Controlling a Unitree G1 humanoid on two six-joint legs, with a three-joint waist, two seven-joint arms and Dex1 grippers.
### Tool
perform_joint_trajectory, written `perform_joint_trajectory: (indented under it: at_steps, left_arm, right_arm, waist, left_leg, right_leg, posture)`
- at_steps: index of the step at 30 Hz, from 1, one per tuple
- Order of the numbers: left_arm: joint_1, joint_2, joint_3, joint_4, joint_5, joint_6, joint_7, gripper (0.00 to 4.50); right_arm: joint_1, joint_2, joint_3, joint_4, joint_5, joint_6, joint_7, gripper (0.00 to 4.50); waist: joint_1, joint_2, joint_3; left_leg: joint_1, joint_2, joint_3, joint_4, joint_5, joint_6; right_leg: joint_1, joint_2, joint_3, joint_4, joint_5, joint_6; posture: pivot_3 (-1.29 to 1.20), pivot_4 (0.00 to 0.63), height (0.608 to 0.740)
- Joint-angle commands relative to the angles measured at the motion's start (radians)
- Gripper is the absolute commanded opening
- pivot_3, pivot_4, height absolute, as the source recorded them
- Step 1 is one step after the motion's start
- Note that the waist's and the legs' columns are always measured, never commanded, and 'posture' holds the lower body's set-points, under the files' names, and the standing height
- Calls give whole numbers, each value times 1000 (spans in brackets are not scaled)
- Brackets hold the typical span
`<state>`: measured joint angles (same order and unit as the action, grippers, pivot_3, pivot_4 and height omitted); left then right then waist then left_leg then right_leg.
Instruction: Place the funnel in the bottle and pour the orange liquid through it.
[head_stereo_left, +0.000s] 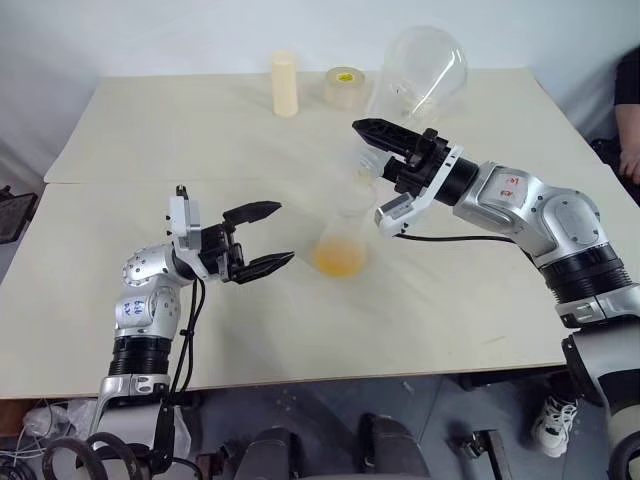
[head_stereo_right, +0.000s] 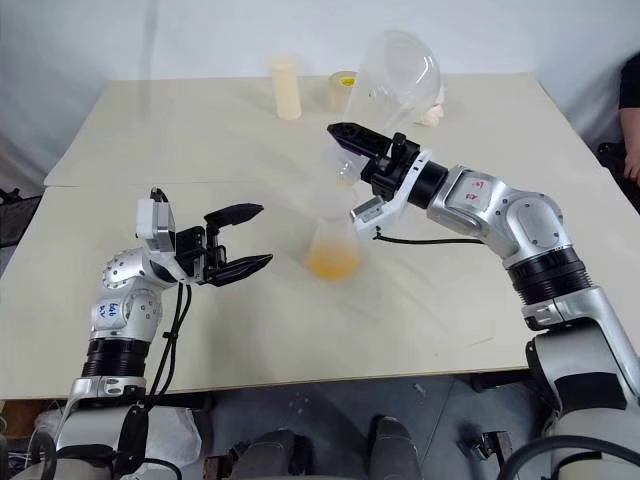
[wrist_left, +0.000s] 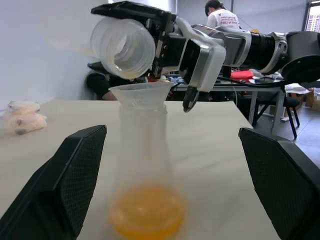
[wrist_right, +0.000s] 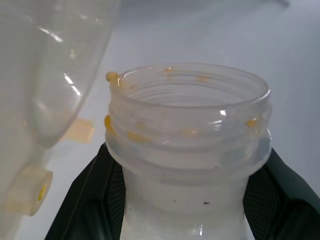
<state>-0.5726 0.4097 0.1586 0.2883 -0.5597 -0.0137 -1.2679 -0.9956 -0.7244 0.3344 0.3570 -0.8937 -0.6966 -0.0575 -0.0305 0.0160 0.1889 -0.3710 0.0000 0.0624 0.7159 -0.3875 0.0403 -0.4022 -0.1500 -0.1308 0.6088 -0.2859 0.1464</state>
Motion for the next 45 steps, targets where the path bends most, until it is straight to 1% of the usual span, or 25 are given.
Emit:
perform_joint_trajectory:
  at_steps: [1, 3, 6, 10, 12, 14, 18, 24, 29, 31, 34, 35, 39, 45]
  left_arm:
    - [-23, 3, 15, -9, -2, -9, 25, 4500]
    - [-27, 3, 13, -8, -3, -3, 34, 4500]
    - [-31, 7, 9, -8, 0, 2, 41, 4500]
    - [-38, 14, 8, -18, -1, 35, 63, 4500]
    - [-41, 17, 9, -25, -5, 44, 64, 4500]
    - [-43, 19, 10, -27, -5, 50, 65, 4500]
    - [-41, 30, 3, -46, 2, 82, 85, 4500]
    - [-24, 42, 0, -85, -13, 161, 114, 4500]
    - [-18, 58, 3, -120, 0, 253, 189, 4500]
    - [-12, 63, 2, -134, 13, 265, 213, 4500]
    - [-3, 66, 1, -155, 26, 277, 249, 4500]
    - [0, 67, 2, -162, 27, 281, 260, 4500]
    - [23, 70, 3, -188, 29, 261, 260, 4500]
    - [38, 85, -3, -205, 21, 295, 263, 4500]
  right_arm:
    - [42, 29, -115, -37, 245, 73, 99, 2581]
    - [68, 44, -147, -52, 338, 109, 156, 2581]
    - [127, 90, -227, -100, 554, 255, 277, 2581]
    - [198, 163, -366, -192, 823, 549, 386, 2581]
    - [245, 198, -437, -238, 948, 683, 407, 2581]
    - [277, 237, -502, -280, 1052, 809, 398, 2581]
    - [328, 291, -597, -333, 1187, 956, 368, 2581]
    - [383, 321, -653, -335, 1232, 989, 329, 2581]
    - [416, 320, -647, -339, 1225, 978, 320, 2581]
    - [422, 321, -645, -345, 1228, 977, 318, 3312]
    - [432, 321, -643, -357, 1227, 976, 317, 4234]
    - [435, 321, -643, -362, 1227, 976, 317, 4475]
    - [439, 317, -642, -377, 1226, 975, 320, 4475]
    - [410, 292, -657, -390, 1237, 971, 333, 4475]
  waist:
    - [1, 0, 0]
    - [0, 0, 0]
    - [0, 0, 0]
    - [3, 0, 0]
    - [5, 0, 0]
    - [4, 0, 0]
    - [2, 0, 0]
    - [4, 0, 0]
    - [3, 0, 0]
    - [2, 0, 0]
    - [3, 0, 0]
    - [3, 0, 0]
    - [3, 0, 0]
    - [4, 0, 0]
  left_leg:
    - [0, 0, 0, 0, 0, 0]
    - [0, 0, 0, 0, 0, 0]
    - [0, 0, 0, 0, 0, 0]
    - [0, 0, -1, 1, 0, 0]
    - [0, 0, -1, 1, 0, 0]
    - [0, -1, -2, 1, 0, 0]
    - [0, -1, -2, 0, 0, 0]
    - [1, -2, -1, 0, 0, 0]
    - [1, -3, -1, 0, 0, 0]
    - [1, -3, -1, 0, 0, 0]
    - [1, -3, -1, 0, 0, 0]
    - [1, -3, -1, 0, 0, 0]
    - [1, -3, -1, 0, 0, 0]
    - [1, -3, -1, 0, 0, 0]
  right_leg:
    - [0, 0, 0, 0, 0, 0]
    - [0, 0, 0, 0, 0, 0]
    - [0, 0, -1, 0, 0, 0]
    - [0, 0, -1, 1, 0, 0]
    - [0, 0, -1, 2, 0, 0]
    - [0, 0, -1, 2, 0, 0]
    - [0, 0, -1, 2, 0, 0]
    - [0, 0, -1, 2, 0, 0]
    - [0, 0, -1, 2, 0, 0]
    - [0, 0, 0, 2, 0, 0]
    - [0, 0, 0, 2, 0, 0]
    - [0, 0, 0, 2, 0, 0]
    - [0, 0, 0, 2, 0, 0]
    - [0, 0, 0, 2, 0, 0]
  posture:
    - [0, 150, 740]
    - [0, 150, 740]
    - [0, 150, 740]
    - [0, 150, 740]
    - [0, 150, 740]
    - [0, 150, 740]
    - [0, 150, 740]
    - [0, 150, 740]
    - [0, 150, 740]
    - [0, 150, 740]
    - [0, 150, 740]
    - [0, 150, 740]
    - [0, 150, 740]
    - [0, 150, 740]
